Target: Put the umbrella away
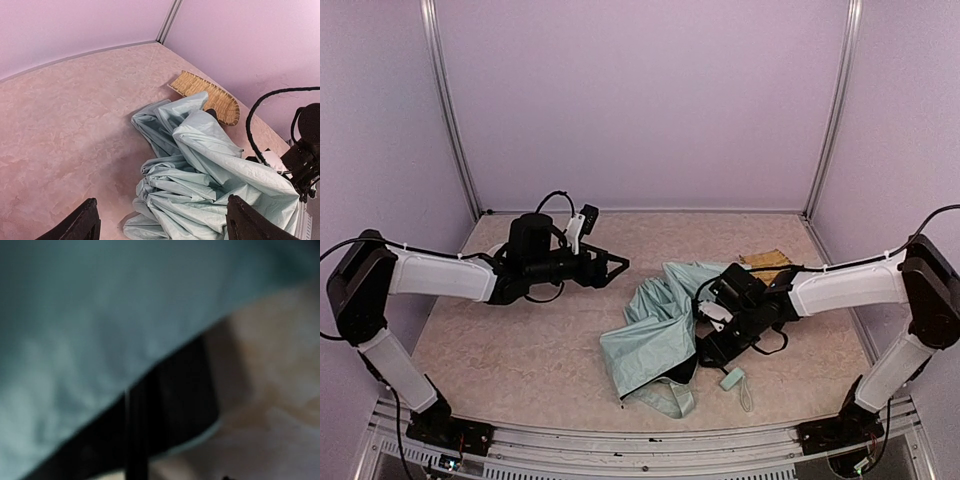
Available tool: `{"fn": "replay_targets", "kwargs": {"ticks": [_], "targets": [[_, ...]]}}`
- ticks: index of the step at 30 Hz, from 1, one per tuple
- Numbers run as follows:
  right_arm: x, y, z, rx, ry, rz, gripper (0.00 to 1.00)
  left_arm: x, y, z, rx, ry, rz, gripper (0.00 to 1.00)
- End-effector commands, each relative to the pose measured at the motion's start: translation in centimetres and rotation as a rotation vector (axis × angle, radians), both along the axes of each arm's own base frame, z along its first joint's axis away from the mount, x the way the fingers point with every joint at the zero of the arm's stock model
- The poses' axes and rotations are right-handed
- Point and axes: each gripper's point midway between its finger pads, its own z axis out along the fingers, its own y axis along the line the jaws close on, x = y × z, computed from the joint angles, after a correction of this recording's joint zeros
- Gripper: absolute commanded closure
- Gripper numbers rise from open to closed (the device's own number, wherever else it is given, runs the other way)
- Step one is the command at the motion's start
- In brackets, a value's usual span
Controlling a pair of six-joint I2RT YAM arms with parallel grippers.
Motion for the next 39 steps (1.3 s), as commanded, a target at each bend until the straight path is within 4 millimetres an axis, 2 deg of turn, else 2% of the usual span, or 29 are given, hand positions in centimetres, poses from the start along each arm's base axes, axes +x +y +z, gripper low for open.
{"fn": "replay_targets", "kwargs": {"ticks": [1, 4, 6, 8, 10, 11, 16, 20, 23, 26, 29, 32, 36, 39], "targets": [[-1.1, 0.3, -2.3, -0.028, 0.033, 0.016, 0.5, 0.2, 0.7, 0.8, -0.001, -0.026, 0.037, 0.15], [-0.9, 0.0, -3.2, -0.053, 0.017, 0.013, 0.64, 0.3, 0.9, 1.3, -0.004, -0.037, 0.043, 0.15], [-0.5, 0.1, -3.0, -0.057, -0.003, 0.025, 0.74, 0.4, 1.2, 1.8, -0.005, -0.051, 0.054, 0.15], [0.3, 0.7, -2.0, -0.049, -0.043, 0.051, 0.85, 0.5, 1.9, 2.4, -0.001, -0.071, 0.072, 0.15], [1.5, 1.7, -0.1, -0.025, -0.109, 0.083, 1.0, 0.6, 2.7, 3.3, 0.008, -0.101, 0.098, 0.15], [2.2, 2.2, 1.0, -0.01, -0.146, 0.099, 1.0, 0.6, 3.1, 3.7, 0.016, -0.12, 0.115, 0.15], [7.4, 4.8, 9.1, 0.13, -0.34, 0.12, 1.0, 0.0, 5.8, 6.8, 0.04, -0.233, 0.199, 0.15], [11.1, 5.0, 17.3, 0.303, -0.48, 0.119, 1.0, -1.3, 7.9, 9.8, 0.026, -0.334, 0.242, 0.14], [13.0, 4.2, 23.9, 0.439, -0.598, 0.136, 1.0, -2.4, 9.1, 11.6, 0.021, -0.407, 0.253, 0.15], [13.1, 3.8, 29.9, 0.577, -0.71, 0.219, 1.0, -3.6, 9.6, 13.2, -0.014, -0.469, 0.239, 0.15], [12.3, 3.7, 34.7, 0.67, -0.818, 0.296, 1.0, -5.4, 8.5, 13.9, -0.073, -0.51, 0.136, 0.23], [13.0, 3.3, 38.3, 0.696, -0.913, 0.255, 1.0, -7.4, 5.8, 13.9, -0.118, -0.537, -0.005, 0.27], [14.2, 3.0, 41.5, 0.757, -0.939, 0.151, 1.0, -10.2, 0.9, 14.2, -0.163, -0.659, -0.126, 0.2], [14.2, 2.9, 43.4, 0.825, -0.935, 0.109, 1.0, -9.3, -1.0, 15.1, -0.234, -0.694, -0.119, 0.12]]}}
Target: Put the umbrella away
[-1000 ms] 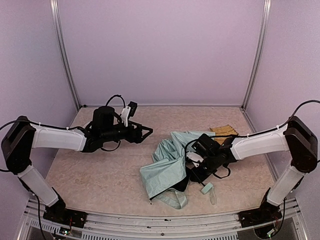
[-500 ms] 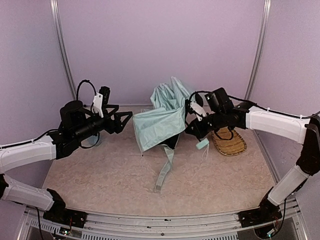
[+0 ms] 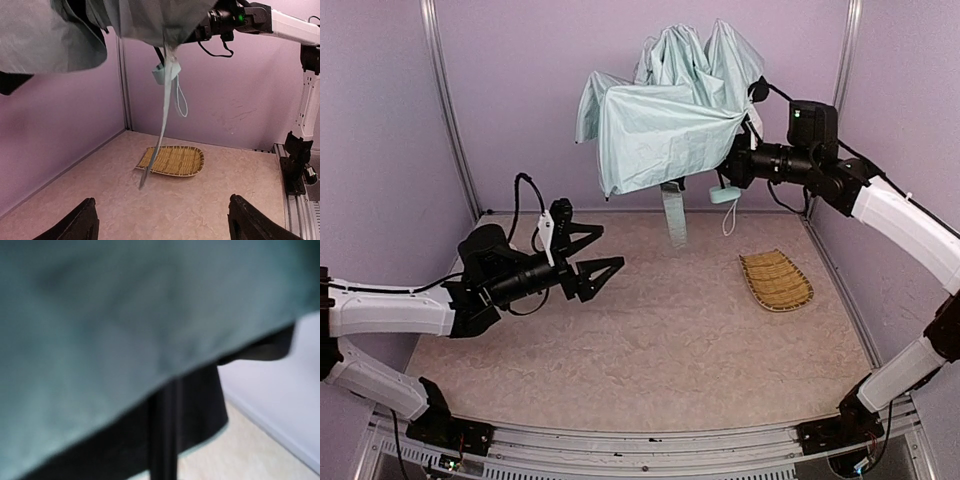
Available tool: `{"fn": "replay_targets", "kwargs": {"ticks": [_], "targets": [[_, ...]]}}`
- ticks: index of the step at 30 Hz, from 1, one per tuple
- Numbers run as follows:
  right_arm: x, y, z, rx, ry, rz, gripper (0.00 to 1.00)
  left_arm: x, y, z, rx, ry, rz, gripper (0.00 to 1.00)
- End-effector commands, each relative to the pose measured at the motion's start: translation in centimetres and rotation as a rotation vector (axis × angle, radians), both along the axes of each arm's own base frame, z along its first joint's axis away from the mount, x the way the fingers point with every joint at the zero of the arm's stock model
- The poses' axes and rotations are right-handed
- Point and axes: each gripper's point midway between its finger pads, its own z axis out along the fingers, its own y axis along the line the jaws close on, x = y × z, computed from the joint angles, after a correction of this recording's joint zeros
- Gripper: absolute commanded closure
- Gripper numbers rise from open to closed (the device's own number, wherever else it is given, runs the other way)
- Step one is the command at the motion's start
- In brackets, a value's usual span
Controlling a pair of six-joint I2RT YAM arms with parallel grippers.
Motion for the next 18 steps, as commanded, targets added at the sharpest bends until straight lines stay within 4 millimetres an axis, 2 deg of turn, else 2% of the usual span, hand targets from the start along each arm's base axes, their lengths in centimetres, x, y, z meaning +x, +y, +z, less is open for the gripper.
{"fn": "replay_targets", "kwargs": {"ticks": [1, 3, 4, 7, 15, 18], "targets": [[-0.6, 0.0, 6.5, 0.181, -0.081, 0.01, 1.0, 0.0, -2.8, 3.0, -0.125, -0.153, -0.066, 0.1], [-1.1, 0.0, 7.2, 0.203, -0.086, 0.031, 1.0, 0.1, -4.4, 3.3, -0.136, -0.173, -0.137, 0.05], [-1.2, 0.0, 7.5, 0.208, -0.091, 0.035, 1.0, -0.1, -5.5, 2.8, -0.123, -0.176, -0.194, 0.04], [-1.5, -0.2, 7.8, 0.213, -0.096, 0.034, 1.0, -1.2, -7.7, 3.1, -0.132, -0.197, -0.319, 0.01], [-1.3, -0.5, 7.4, 0.206, -0.096, 0.013, 1.0, -3.0, -10.8, 2.6, -0.164, -0.171, -0.504, 0.01], [-1.4, -0.3, 7.4, 0.208, -0.095, 0.026, 1.0, -1.4, -11.7, 2.5, -0.169, -0.15, -0.441, 0.02]]}}
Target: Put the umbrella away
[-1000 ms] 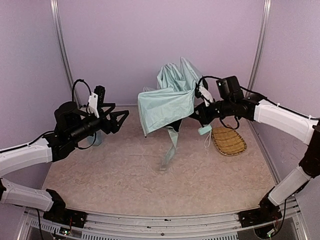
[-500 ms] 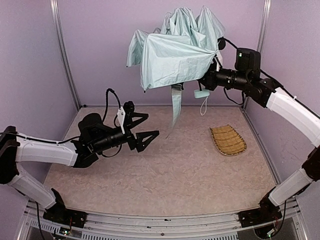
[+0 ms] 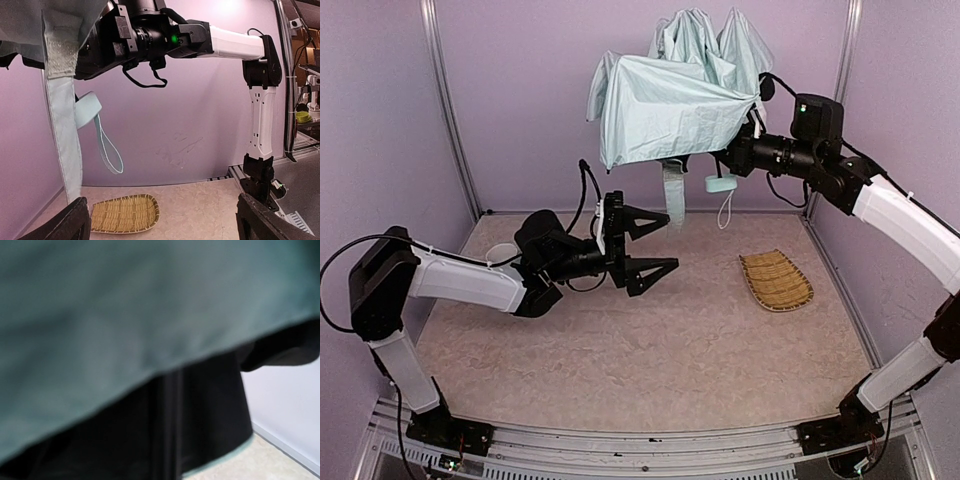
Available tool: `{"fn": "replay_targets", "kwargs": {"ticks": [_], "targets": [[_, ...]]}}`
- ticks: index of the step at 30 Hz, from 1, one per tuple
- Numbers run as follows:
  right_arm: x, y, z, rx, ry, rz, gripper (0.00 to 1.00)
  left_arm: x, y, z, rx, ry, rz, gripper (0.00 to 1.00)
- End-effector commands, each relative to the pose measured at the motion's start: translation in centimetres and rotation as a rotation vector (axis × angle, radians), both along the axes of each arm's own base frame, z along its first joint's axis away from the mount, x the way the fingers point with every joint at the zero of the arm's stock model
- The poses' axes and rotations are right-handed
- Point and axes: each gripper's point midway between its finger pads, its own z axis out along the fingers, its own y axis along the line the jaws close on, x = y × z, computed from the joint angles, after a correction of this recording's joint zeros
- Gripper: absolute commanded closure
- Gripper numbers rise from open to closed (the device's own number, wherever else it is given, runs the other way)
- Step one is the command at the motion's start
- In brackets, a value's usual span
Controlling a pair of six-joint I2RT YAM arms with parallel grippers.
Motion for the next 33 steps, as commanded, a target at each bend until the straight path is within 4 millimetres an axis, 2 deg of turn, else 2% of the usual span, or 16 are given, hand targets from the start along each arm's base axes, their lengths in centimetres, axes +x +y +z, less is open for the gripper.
{"fn": "replay_targets", "kwargs": {"ticks": [1, 5, 13, 16, 18, 21, 22, 24, 27, 29, 33], "targets": [[-1.4, -0.5, 4.1, 0.07, -0.111, 0.016, 1.0, 1.0, -1.2, 1.0, -0.037, 0.009, 0.024, 0.03], [-1.7, -0.6, 4.0, 0.068, -0.111, 0.024, 1.0, 3.2, -1.4, 1.4, -0.039, 0.014, 0.129, 0.14], [-1.8, -0.5, 3.1, 0.05, -0.097, 0.036, 1.0, 3.8, -1.1, 1.1, -0.023, -0.009, 0.174, 0.18], [-1.9, -0.5, 3.1, 0.043, -0.103, 0.033, 1.0, 3.2, -0.1, 1.0, -0.021, -0.027, 0.153, 0.18], [-1.8, -0.6, 3.0, 0.034, -0.104, 0.029, 1.0, 2.8, 1.2, 1.2, -0.042, -0.043, 0.131, 0.17], [-1.8, -0.5, 2.8, 0.027, -0.103, 0.03, 1.0, 4.7, 2.6, 1.4, -0.062, -0.01, 0.177, 0.19], [-1.8, -0.5, 2.7, 0.026, -0.1, 0.031, 1.0, 5.3, 2.5, 1.2, -0.048, 0.0, 0.187, 0.19], [-1.6, -0.5, 2.5, 0.024, -0.097, 0.031, 1.0, 5.0, 1.4, 0.7, -0.021, -0.001, 0.155, 0.19], [-1.4, -0.5, 2.3, 0.019, -0.093, 0.017, 1.0, 1.6, -0.4, 0.3, 0.002, -0.045, 0.035, 0.13], [-1.3, -0.8, 2.4, 0.016, -0.097, 0.003, 1.0, 0.4, -1.2, -0.2, 0.019, -0.071, 0.026, 0.11], [-1.5, -0.6, 2.2, 0.019, -0.089, 0.016, 1.0, 2.2, -2.2, -0.6, 0.027, -0.009, 0.075, 0.16]]}}
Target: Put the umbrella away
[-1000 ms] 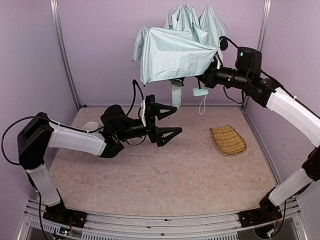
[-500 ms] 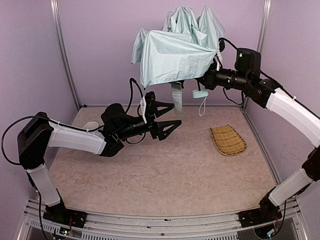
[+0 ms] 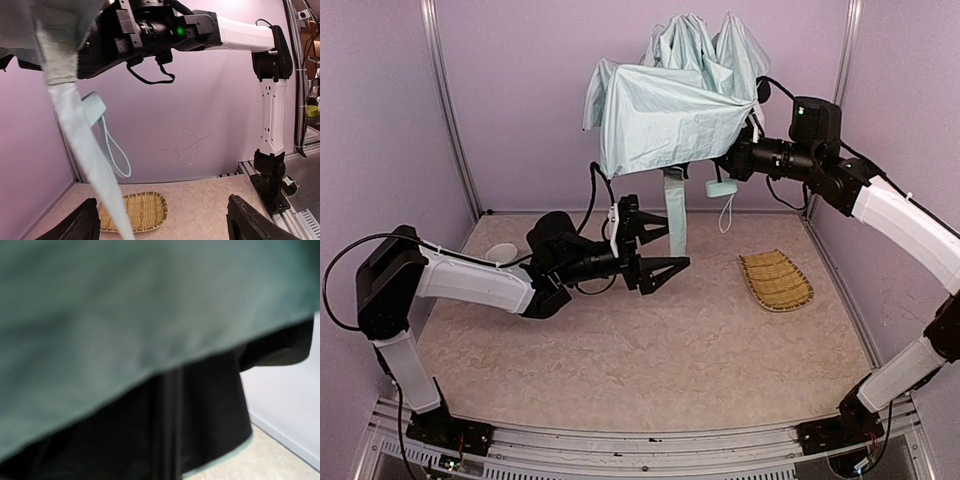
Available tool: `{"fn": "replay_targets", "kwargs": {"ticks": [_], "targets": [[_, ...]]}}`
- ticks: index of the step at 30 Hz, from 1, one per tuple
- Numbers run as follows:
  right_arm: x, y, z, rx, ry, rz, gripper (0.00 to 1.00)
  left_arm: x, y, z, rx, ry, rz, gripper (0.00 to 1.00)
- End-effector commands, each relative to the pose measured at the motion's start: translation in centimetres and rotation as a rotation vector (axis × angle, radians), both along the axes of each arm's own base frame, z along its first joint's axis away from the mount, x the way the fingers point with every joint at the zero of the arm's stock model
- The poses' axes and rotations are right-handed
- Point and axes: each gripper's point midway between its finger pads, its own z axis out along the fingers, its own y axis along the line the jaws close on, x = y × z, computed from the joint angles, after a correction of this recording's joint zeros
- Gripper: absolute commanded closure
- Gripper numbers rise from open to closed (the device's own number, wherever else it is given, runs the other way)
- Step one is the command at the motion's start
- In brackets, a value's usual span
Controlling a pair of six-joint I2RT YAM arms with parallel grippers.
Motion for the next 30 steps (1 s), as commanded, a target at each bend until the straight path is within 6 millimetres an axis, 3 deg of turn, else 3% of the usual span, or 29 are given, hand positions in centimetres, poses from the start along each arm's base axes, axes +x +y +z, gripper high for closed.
{"fn": "replay_targets", "kwargs": {"ticks": [1, 3, 4, 5, 8, 14, 18, 20, 24, 30], "targets": [[-1.3, -0.6, 2.9, 0.047, -0.084, 0.007, 1.0, 1.1, -1.2, 0.3, 0.002, 0.017, -0.004, 0.17], [-1.4, -0.5, 2.7, 0.048, -0.074, 0.018, 1.0, 0.8, -1.1, 0.9, -0.021, 0.003, -0.014, 0.23], [-1.5, -0.5, 2.5, 0.046, -0.072, 0.024, 1.0, 0.9, -1.1, 1.0, -0.027, 0.0, -0.008, 0.31], [-1.6, -0.5, 2.4, 0.043, -0.072, 0.028, 1.0, 1.1, -1.0, 1.0, -0.028, 0.0, 0.0, 0.43], [-2.2, -0.6, 2.0, 0.018, -0.096, 0.042, 1.0, 1.4, -0.4, 0.8, -0.02, 0.013, 0.012, 0.99], [-2.0, -4.2, -0.2, -0.111, -0.182, 0.065, 1.0, 1.2, 5.2, 0.3, 0.065, -0.052, 0.103, 1.0], [-3.9, -5.9, -1.3, -0.174, -0.276, 0.187, 1.0, 1.9, 6.8, -2.0, 0.252, -0.123, 0.208, 1.0], [-5.3, -5.6, -1.6, -0.201, -0.305, 0.275, 1.0, 2.9, 7.3, -4.0, 0.35, -0.128, 0.263, 1.0], [-6.6, -4.5, -2.8, -0.301, -0.302, 0.348, 1.0, 6.3, 9.0, -6.1, 0.436, -0.143, 0.405, 1.0], [-9.7, -0.3, -7.9, -0.504, -0.277, 0.402, 1.0, 12.5, 10.3, -6.7, 0.51, -0.197, 0.559, 1.0]]}}
